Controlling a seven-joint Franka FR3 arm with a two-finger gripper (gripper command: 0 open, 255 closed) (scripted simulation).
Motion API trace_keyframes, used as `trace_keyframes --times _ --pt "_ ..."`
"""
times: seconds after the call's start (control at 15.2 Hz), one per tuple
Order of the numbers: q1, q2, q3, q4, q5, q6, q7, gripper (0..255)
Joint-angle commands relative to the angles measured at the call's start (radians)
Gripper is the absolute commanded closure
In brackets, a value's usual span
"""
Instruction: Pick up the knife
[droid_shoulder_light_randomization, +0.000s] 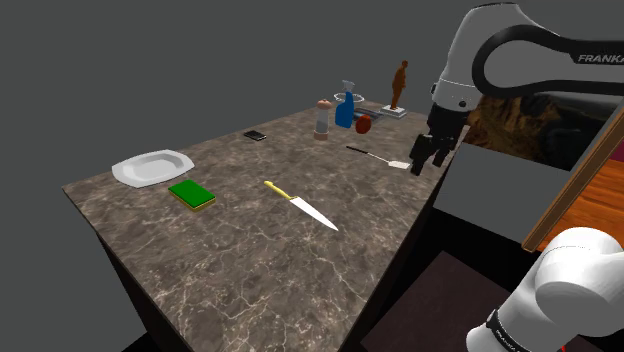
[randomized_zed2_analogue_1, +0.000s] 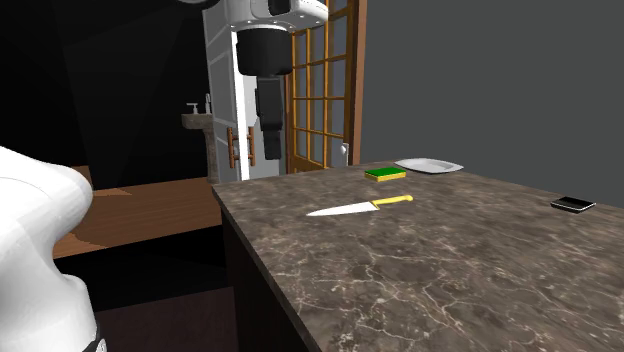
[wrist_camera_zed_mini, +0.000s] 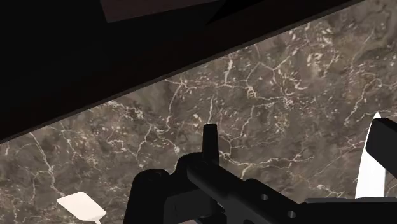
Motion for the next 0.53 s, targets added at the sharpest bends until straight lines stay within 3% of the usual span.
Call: trace_keyframes --times 0.0,0.46 --pt "0.000 0.000 0.000 0.000 0.000 0.000 0.000 0" --pt "0.037 0.300 0.025 0.144 0.046 0.108 -0.008 0"
